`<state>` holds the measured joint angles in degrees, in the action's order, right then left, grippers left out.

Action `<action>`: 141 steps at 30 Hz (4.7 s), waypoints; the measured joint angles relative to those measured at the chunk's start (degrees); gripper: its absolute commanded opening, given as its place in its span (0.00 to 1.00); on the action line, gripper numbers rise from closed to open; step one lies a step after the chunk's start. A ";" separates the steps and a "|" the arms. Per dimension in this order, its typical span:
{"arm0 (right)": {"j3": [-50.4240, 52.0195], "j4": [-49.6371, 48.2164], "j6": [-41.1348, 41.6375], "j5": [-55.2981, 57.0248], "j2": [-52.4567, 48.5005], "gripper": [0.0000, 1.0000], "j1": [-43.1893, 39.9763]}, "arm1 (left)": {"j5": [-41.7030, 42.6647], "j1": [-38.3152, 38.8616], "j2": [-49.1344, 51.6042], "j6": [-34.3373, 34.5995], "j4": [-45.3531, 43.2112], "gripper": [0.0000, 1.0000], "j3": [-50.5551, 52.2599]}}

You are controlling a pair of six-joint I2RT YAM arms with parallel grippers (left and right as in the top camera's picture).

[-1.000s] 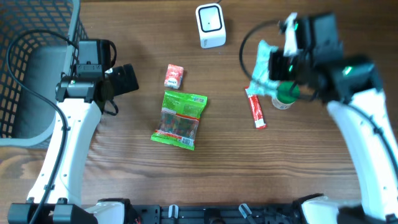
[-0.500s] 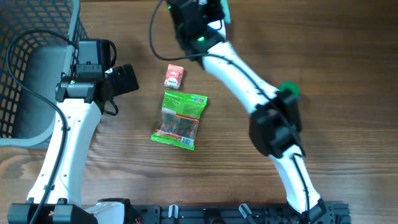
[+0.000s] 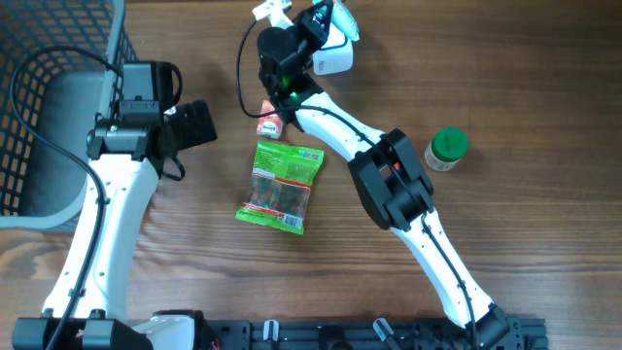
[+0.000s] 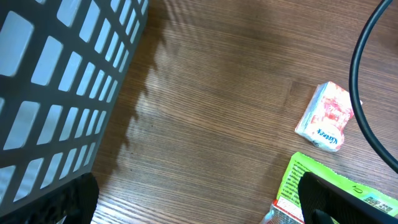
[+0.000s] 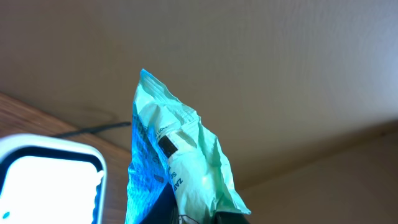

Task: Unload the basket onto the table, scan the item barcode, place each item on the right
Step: 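Lift teal packet and hold it before white scanner, then lower teal packet to table right and release, then grasp green gummy candy bag with right gripper and drag right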

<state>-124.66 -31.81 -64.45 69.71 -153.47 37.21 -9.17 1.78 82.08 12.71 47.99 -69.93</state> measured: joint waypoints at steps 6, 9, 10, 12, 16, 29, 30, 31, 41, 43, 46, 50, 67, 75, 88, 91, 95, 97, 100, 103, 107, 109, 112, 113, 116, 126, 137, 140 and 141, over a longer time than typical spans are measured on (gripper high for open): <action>0.39 9.92 -3.54 2.43 3.63 0.04 0.00 | -0.02 0.00 -0.02 -0.02 0.02 1.00 0.00; 0.35 37.20 7.26 0.61 13.46 0.04 -0.02 | -0.02 0.00 0.00 0.00 0.02 1.00 0.00; -0.33 49.40 13.81 -1.73 17.03 0.04 -0.02 | 0.02 0.02 -0.02 0.00 0.09 1.00 0.00; -0.63 71.49 29.64 -7.63 23.96 0.04 -0.02 | 0.00 0.00 -0.02 -0.02 -0.07 1.00 0.00; -0.74 104.02 55.82 -34.03 33.48 0.04 -2.21 | -0.02 0.00 0.00 0.00 0.00 1.00 0.00; 32.41 101.33 75.25 -62.51 33.59 0.70 -10.43 | 0.00 0.00 -0.02 0.00 -0.02 1.00 0.00; 32.81 101.11 75.80 -61.09 33.59 0.72 -10.43 | -0.02 0.00 -0.02 0.00 0.00 1.00 0.00; 32.87 101.11 76.30 -59.82 33.59 0.72 -10.43 | -0.02 0.00 -0.02 0.00 -0.02 1.00 0.00; 32.68 101.77 77.77 -74.64 33.59 0.23 -10.43 | -0.02 0.00 -0.02 0.00 0.00 1.00 0.00; 32.68 101.81 78.01 -77.50 33.59 0.15 -10.43 | 0.00 0.00 -0.02 0.00 -0.02 1.00 0.00; 32.68 101.79 78.29 -78.73 33.59 0.06 -10.43 | -0.02 0.00 -0.02 0.00 -0.02 1.00 0.00; 37.77 97.20 78.58 -78.90 33.81 0.06 -10.43 | 0.00 0.00 -0.02 0.00 0.00 1.00 0.00; 41.33 89.66 82.86 -55.15 33.79 0.14 -11.69 | 0.00 0.00 -0.02 0.00 0.00 1.00 0.00; 27.89 88.85 71.28 -87.56 37.88 0.69 -11.13 | -0.02 0.00 -0.02 0.00 -0.04 1.00 0.00; 54.03 55.56 60.94 -81.29 38.38 0.04 -3.67 | -0.02 0.00 -0.02 0.00 -0.02 1.00 0.00; 54.31 63.58 64.04 -78.27 41.57 0.04 -5.70 | -0.02 0.00 0.00 0.00 0.00 1.00 0.00; 54.66 79.03 70.18 -73.77 52.54 0.55 -15.15 | -0.02 0.00 -0.02 0.00 0.00 1.00 0.00; 54.80 80.28 70.84 -73.81 52.65 0.65 -15.50 | -0.02 0.00 -0.02 0.00 0.00 1.00 0.00; 54.80 79.54 71.32 -78.23 52.65 0.68 -15.28 | 0.00 0.00 -0.02 0.00 0.00 1.00 0.00; 54.80 79.14 71.32 -81.11 52.65 0.70 -15.28 | 0.00 0.00 -0.02 0.00 -0.04 1.00 0.00; 54.80 79.08 71.56 -81.77 52.65 0.79 -15.28 | 0.00 0.00 -0.02 -0.02 -0.02 1.00 0.00; 54.80 78.31 71.73 -81.81 52.65 0.80 -15.28 | 0.00 0.00 0.00 0.00 -0.02 1.00 0.00; 54.82 77.15 71.73 -82.12 52.65 0.85 -15.28 | -0.02 0.00 0.00 0.00 -0.02 1.00 0.00; 54.84 76.67 71.76 -82.14 52.65 0.87 -15.28 | 0.00 0.00 0.00 0.00 0.00 1.00 0.00; 57.02 71.67 71.95 -82.18 52.65 0.89 -15.28 | -0.02 0.00 -0.02 0.00 -0.02 1.00 0.00; 70.88 49.42 67.93 -82.58 52.65 0.93 -15.28 | -0.02 0.00 -0.02 0.00 0.00 1.00 0.00; 71.06 49.13 66.93 -82.79 52.65 0.93 -15.23 | -0.02 0.00 -0.02 0.00 -0.02 1.00 0.00; 71.06 49.13 66.93 -82.77 52.65 0.93 -15.23 | 0.00 0.00 -0.02 0.00 0.00 1.00 0.00; 71.06 49.20 66.90 -82.77 52.65 0.93 -15.23 | 0.00 0.00 0.00 0.00 -0.02 1.00 0.00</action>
<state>-53.60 17.39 2.46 -13.06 -100.82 21.98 -9.17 1.78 82.08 12.71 47.97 -69.93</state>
